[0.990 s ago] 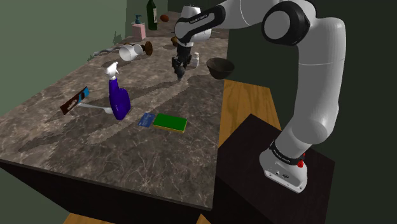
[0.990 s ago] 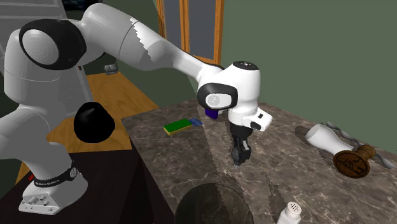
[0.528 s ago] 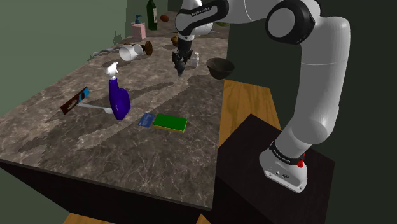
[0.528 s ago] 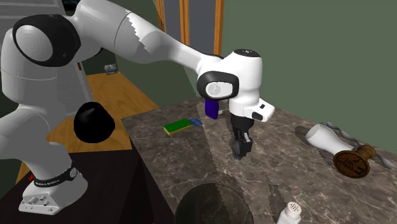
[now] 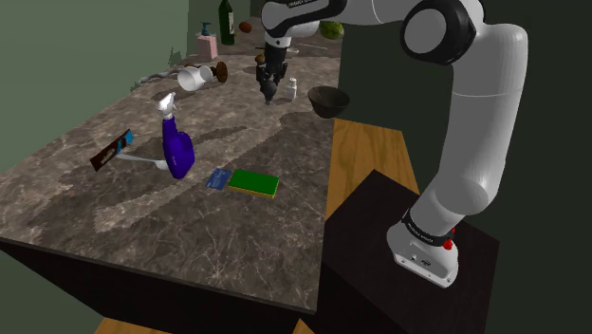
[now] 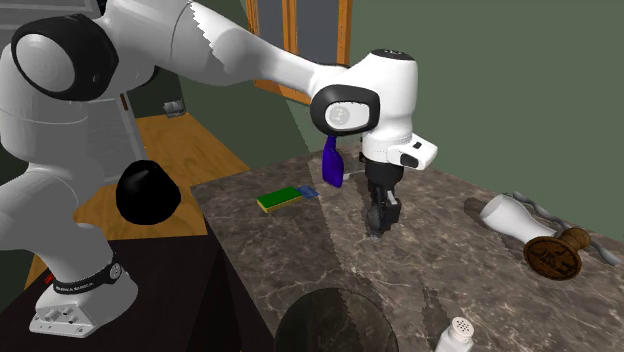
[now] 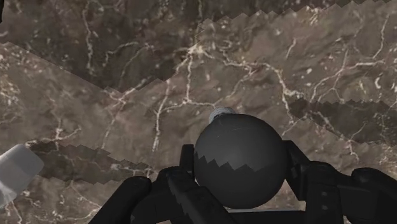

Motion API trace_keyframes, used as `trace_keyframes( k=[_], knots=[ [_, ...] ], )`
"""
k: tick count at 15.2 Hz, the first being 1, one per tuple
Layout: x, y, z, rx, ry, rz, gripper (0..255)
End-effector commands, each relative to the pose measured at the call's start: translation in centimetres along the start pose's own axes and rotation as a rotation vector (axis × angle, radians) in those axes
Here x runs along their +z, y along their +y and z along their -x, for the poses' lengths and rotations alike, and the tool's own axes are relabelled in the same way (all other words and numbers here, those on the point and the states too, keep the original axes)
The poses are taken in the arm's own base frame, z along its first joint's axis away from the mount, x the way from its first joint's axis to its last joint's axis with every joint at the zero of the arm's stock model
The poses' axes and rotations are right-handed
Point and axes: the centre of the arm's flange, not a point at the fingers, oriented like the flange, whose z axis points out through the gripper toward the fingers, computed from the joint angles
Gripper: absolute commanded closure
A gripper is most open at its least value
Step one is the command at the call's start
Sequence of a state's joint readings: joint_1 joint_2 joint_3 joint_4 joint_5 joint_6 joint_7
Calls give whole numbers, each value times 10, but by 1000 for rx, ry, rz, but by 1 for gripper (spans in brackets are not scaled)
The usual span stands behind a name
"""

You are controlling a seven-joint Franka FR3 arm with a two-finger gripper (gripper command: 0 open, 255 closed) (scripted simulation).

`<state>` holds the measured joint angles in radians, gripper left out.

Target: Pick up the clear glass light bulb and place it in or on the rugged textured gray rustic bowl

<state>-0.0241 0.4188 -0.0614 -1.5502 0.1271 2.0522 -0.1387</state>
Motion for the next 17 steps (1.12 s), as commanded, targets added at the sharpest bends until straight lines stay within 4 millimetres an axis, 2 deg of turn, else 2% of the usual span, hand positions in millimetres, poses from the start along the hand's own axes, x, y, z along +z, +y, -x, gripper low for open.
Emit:
trace_keyframes(
  k=[1,17],
  knots=[
    [-10,-1,0,0,0,0,255],
    [-94,-8,-8,0,0,0,255]
  ],
)
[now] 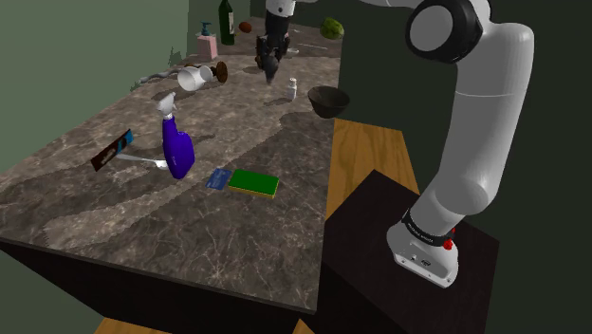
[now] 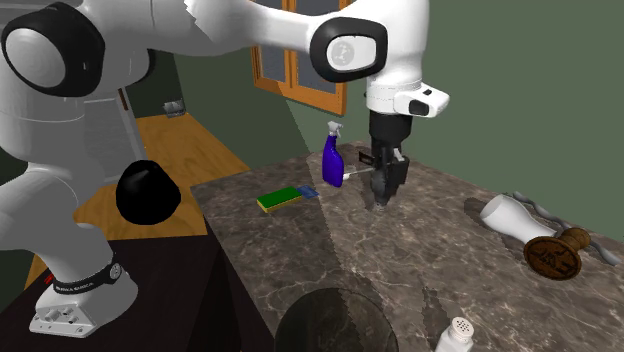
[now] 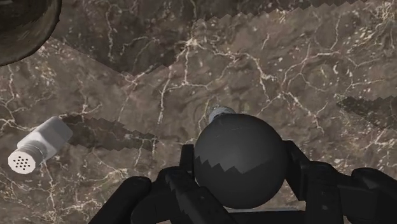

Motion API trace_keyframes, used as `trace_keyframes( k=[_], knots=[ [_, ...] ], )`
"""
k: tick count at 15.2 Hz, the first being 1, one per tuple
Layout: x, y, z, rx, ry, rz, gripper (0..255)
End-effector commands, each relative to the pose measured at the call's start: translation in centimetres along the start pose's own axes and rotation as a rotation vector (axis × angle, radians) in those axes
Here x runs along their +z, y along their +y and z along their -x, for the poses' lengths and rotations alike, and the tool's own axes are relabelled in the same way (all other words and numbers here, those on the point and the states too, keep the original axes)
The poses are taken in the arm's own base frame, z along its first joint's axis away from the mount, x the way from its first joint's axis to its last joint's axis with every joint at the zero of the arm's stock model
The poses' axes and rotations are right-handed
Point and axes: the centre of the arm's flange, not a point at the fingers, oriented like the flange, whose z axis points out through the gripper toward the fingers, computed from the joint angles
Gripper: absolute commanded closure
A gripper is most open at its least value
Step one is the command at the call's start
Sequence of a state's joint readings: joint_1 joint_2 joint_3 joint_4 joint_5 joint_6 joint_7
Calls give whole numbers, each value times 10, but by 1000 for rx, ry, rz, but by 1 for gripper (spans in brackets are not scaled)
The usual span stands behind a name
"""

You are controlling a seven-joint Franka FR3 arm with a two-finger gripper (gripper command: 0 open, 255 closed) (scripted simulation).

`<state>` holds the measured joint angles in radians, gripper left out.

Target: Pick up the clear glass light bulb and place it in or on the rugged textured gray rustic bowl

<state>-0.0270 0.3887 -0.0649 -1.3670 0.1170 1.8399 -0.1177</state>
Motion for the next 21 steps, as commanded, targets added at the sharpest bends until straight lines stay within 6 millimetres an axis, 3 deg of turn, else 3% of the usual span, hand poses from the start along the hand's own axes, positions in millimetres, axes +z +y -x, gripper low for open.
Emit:
trace_keyframes(
  k=[1,20,21],
  knots=[
    [-6,-1,-1,0,0,0,255],
    [-55,212,124,0,0,0,255],
    [-59,230,134,0,0,0,255]
  ],
)
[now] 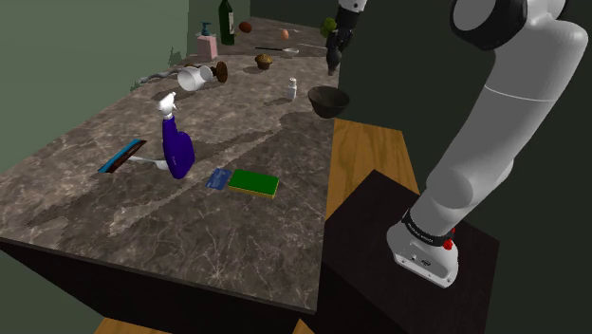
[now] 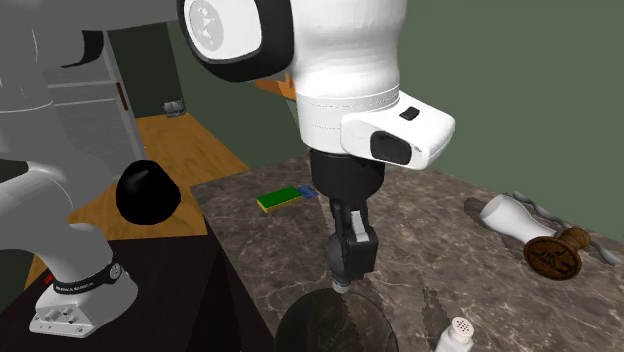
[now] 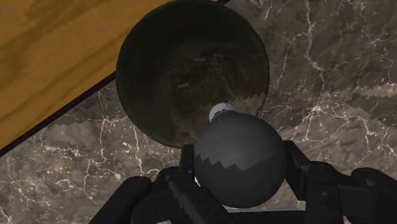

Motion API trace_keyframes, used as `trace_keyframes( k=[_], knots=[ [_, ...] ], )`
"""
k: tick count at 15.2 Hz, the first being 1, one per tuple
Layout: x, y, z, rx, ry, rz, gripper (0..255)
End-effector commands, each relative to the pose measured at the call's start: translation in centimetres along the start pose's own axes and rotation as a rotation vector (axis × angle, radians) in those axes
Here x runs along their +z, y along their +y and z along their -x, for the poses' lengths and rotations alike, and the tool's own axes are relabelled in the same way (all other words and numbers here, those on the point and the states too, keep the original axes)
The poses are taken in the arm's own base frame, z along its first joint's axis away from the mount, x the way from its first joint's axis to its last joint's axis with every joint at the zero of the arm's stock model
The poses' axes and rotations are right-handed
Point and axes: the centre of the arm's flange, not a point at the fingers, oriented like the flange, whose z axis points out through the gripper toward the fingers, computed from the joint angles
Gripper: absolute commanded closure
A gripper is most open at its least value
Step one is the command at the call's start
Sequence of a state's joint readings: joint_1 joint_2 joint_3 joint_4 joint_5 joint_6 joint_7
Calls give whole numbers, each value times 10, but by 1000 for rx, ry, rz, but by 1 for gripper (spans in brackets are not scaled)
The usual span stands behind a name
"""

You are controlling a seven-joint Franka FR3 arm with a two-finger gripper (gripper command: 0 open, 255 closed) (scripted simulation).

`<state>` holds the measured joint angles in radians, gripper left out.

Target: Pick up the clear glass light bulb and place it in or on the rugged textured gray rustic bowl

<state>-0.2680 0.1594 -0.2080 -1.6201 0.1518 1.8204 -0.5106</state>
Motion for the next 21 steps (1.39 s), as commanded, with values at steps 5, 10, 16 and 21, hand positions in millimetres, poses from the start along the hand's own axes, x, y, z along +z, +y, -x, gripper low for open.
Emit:
trace_keyframes(
  k=[5,10,16,21],
  knots=[
    [22,18,13,-2,0,0,255],
    [48,21,15,-2,0,0,255],
    [80,23,18,-2,0,0,255],
    [87,24,19,-2,0,0,255]
  ],
)
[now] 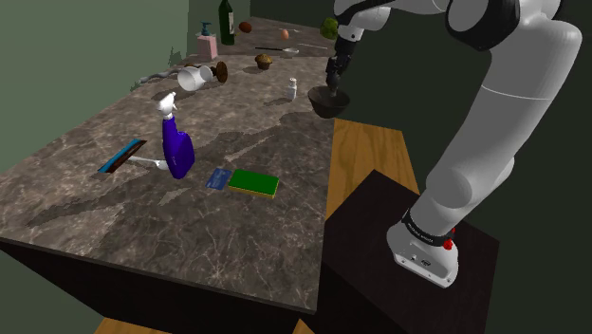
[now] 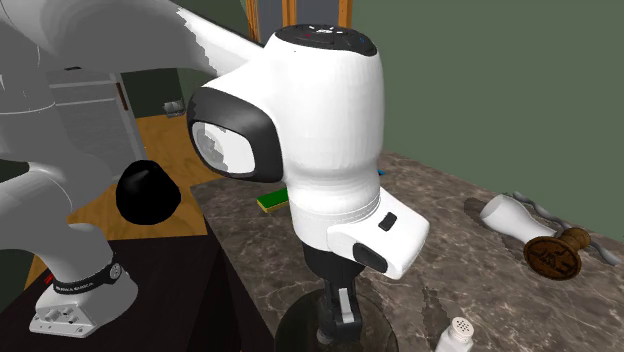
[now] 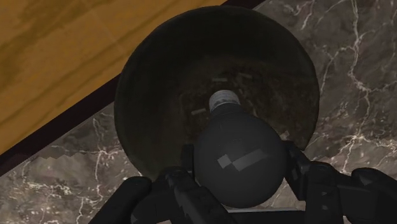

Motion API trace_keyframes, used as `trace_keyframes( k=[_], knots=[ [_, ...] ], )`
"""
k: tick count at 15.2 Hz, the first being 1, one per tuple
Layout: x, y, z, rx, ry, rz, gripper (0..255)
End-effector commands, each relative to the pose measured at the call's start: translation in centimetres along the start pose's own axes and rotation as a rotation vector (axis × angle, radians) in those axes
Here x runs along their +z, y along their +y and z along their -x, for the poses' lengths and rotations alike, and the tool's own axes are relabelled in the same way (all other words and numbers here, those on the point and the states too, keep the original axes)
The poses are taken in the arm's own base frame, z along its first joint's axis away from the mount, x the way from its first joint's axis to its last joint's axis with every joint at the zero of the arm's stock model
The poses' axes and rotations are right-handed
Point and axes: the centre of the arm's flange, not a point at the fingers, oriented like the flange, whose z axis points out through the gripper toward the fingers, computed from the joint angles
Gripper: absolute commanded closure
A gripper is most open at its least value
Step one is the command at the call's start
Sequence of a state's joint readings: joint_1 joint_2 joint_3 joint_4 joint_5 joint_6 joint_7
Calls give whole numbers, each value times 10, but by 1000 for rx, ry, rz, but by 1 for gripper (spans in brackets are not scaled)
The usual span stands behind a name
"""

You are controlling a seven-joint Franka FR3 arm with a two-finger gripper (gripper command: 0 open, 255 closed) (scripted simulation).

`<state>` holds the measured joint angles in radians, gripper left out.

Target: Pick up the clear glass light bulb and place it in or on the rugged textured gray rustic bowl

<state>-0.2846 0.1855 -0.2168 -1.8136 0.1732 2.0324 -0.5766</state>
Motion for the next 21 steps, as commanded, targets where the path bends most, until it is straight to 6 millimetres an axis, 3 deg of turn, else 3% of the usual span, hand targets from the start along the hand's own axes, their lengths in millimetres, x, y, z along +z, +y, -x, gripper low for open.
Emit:
trace_keyframes(
  k=[1,4,5,10,14,21],
  knots=[
    [0,0,0,0,0,0,255],
    [0,0,0,0,0,0,255],
    [0,0,0,0,0,0,0],
    [0,0,0,0,0,0,0],
    [-50,0,0,0,0,0,0],
    [-50,0,0,0,0,0,0]
  ],
)
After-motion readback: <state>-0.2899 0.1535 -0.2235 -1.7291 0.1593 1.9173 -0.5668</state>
